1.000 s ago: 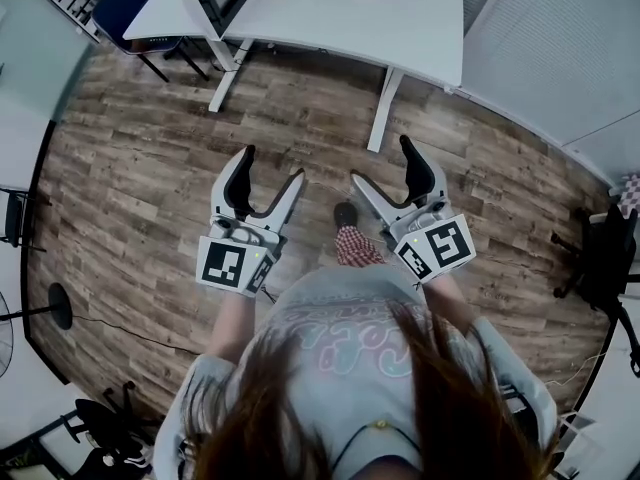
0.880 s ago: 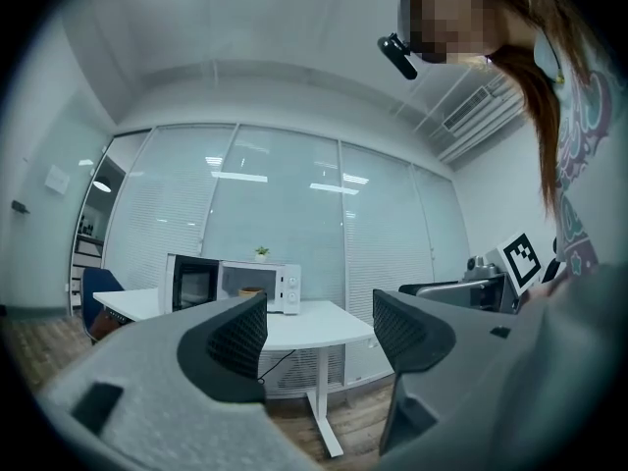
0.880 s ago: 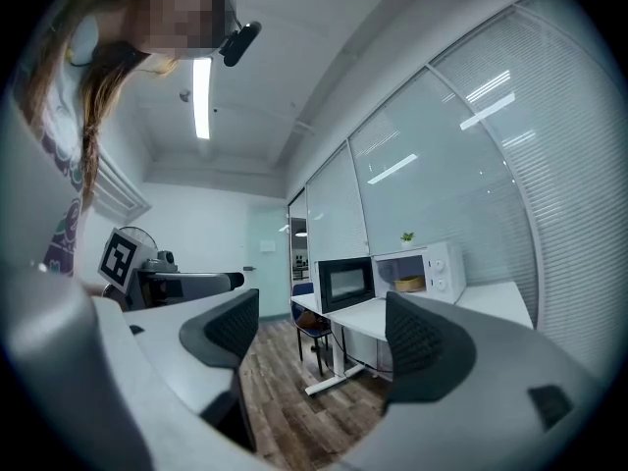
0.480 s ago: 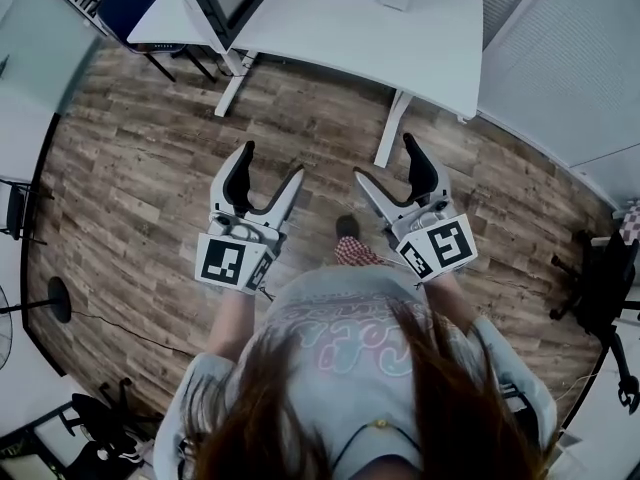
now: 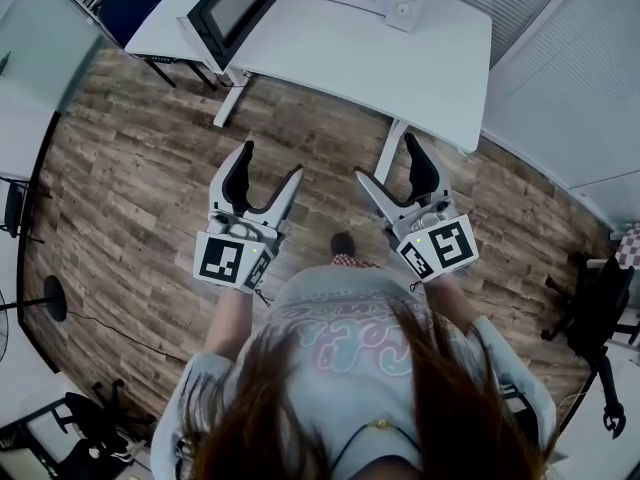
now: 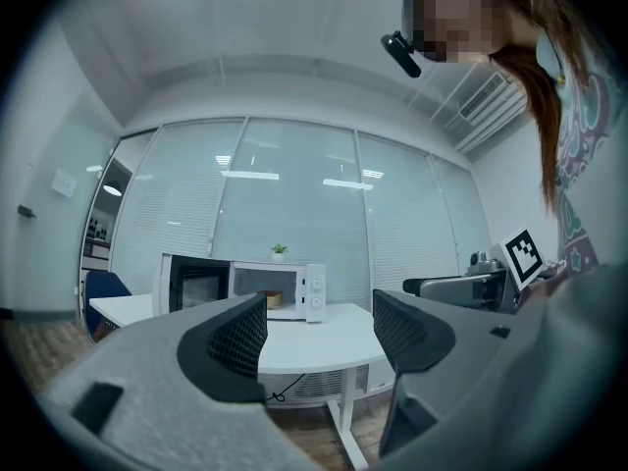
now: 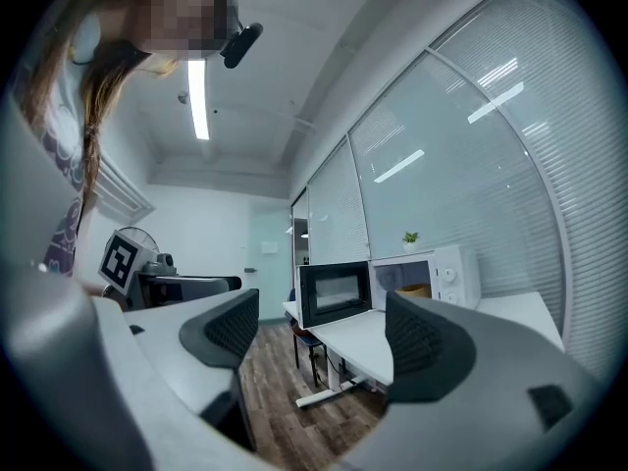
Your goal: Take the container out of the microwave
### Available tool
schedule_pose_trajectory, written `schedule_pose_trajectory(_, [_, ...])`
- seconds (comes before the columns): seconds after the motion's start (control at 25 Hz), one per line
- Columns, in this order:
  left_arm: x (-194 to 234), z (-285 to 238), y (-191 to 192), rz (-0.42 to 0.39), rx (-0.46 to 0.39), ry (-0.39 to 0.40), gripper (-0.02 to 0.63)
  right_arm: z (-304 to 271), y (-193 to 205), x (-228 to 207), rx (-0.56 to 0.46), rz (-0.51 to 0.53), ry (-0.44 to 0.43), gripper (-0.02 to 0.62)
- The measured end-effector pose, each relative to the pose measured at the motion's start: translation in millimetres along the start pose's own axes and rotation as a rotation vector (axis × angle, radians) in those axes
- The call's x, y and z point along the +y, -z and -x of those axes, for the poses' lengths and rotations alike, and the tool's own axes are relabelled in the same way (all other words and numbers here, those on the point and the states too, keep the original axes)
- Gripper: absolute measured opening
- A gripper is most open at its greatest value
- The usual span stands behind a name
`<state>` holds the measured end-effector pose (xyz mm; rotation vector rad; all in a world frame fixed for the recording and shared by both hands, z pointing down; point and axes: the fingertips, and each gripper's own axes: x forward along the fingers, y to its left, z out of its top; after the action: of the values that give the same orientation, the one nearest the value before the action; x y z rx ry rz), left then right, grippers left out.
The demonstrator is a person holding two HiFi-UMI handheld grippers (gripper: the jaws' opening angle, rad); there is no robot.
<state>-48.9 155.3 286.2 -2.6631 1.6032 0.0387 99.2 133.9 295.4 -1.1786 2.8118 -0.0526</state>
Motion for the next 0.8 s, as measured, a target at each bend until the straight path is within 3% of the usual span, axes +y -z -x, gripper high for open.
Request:
schedule_pose_trajectory(0.44, [18.8,-58.9,7.5,-0.001,0.001,-0.04,0.308,-41.0,5.4,-51.2,0.006,-0.005,-0.046,0.39])
schedule_pose_trajectory(0.8, [31.9,-69.2,11.9,0.009,0.007,-0.06,0.308,-59.7,12.8,-55.2,0.013,-0.022,-0.068,0.39])
